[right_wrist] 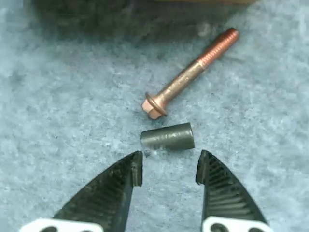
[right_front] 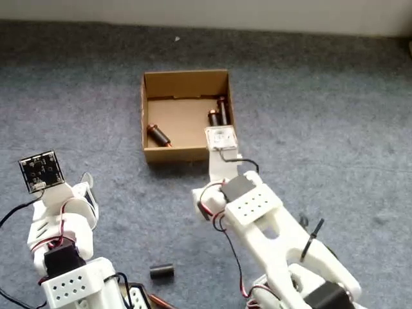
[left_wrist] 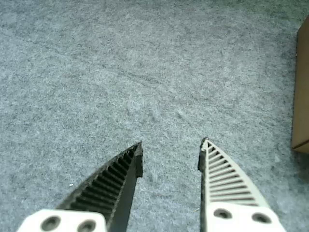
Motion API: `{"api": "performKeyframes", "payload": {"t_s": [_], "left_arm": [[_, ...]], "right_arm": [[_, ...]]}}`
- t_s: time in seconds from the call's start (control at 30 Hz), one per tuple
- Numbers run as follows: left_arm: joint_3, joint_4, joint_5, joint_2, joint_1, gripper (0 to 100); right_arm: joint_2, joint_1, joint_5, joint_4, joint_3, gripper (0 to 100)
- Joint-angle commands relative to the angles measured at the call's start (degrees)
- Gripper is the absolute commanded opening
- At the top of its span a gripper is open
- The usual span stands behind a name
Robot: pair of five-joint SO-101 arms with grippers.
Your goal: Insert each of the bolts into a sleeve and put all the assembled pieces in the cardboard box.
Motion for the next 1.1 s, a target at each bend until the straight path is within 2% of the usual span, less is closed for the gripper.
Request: {"api": "performKeyframes", "payload": {"t_s": [0.0,0.1,0.3,0.47,0.6,0.73,1.07], "left_arm": [[-0.48,-0.97,0.53,-0.31,-0.22,21],[-0.48,-0.97,0.53,-0.31,-0.22,21],[-0.48,-0.97,0.53,-0.31,-0.22,21],[-0.48,-0.97,0.53,-0.31,-0.22,21],[-0.48,-0.97,0.53,-0.31,-0.22,21],[-0.40,-0.97,0.44,-0.31,-0.22,21],[-0.40,-0.97,0.44,-0.31,-0.13,21]], "right_arm": [[4.09,0.75,-8.00,1.80,-6.99,18.2],[7.52,0.66,-11.52,3.82,-9.89,18.2],[15.08,0.48,-12.75,3.91,-11.38,18.2],[19.65,0.66,-16.79,3.65,-11.38,18.2],[20.79,0.75,-16.97,3.56,-12.62,18.1],[21.05,2.42,-20.57,3.65,-15.43,18.1],[21.05,2.15,-20.84,3.65,-13.32,18.1]]}}
